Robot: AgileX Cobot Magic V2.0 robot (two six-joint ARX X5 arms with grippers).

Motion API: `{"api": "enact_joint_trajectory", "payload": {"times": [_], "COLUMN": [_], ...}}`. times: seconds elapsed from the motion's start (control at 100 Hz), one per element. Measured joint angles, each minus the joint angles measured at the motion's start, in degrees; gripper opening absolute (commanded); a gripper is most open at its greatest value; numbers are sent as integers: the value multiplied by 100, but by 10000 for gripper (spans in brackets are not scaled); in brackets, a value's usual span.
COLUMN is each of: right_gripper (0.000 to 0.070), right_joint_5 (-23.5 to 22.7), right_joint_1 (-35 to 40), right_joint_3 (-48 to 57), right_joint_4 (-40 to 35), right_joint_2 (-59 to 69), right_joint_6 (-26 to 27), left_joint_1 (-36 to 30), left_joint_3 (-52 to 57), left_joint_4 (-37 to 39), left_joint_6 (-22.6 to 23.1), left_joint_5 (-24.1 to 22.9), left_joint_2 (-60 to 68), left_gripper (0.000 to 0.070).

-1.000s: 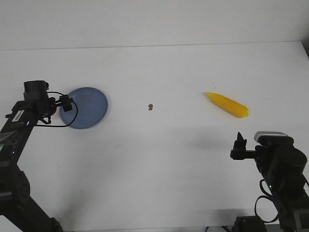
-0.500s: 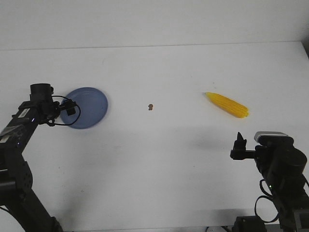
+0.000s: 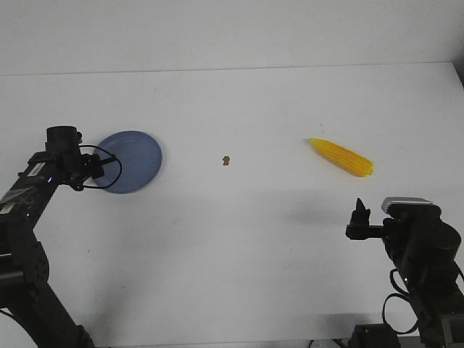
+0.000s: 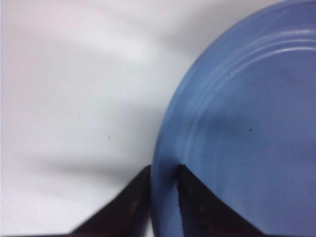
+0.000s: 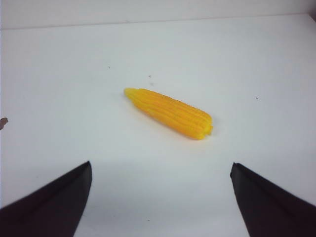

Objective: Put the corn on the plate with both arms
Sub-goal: 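Reach the left gripper to the rim of the blue plate and grip it, then slide the blue plate with the left gripper toward the table center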

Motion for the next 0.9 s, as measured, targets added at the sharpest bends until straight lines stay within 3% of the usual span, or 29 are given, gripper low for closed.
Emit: {"api": "enact_joint_trajectory", "payload": {"times": [0.33, 0.5, 0.64, 0.78, 0.9], "right_gripper": [595, 595, 595, 595, 595], "right_joint_5": [0, 0, 0, 0, 0], "right_joint_1": [0, 0, 0, 0, 0], "right_joint_3": [0, 0, 0, 0, 0], "right_joint_4": [0, 0, 0, 0, 0], "right_joint_2": [0, 0, 0, 0, 0], "right_joint_6": [2, 0, 0, 0, 2], "left_joint_1": [175, 216, 210, 48, -273], "left_joint_3": [31, 28, 31, 31, -92], "left_joint_4": [-24, -68, -149, -459, -544], "left_joint_6": [-85, -138, -164, -210, -223], "left_joint_5": [957, 1379, 2050, 2518, 2616], "left_joint_2": [-120, -859, -1464, -1633, -1641], "left_gripper": [8, 8, 8, 10, 11]}}
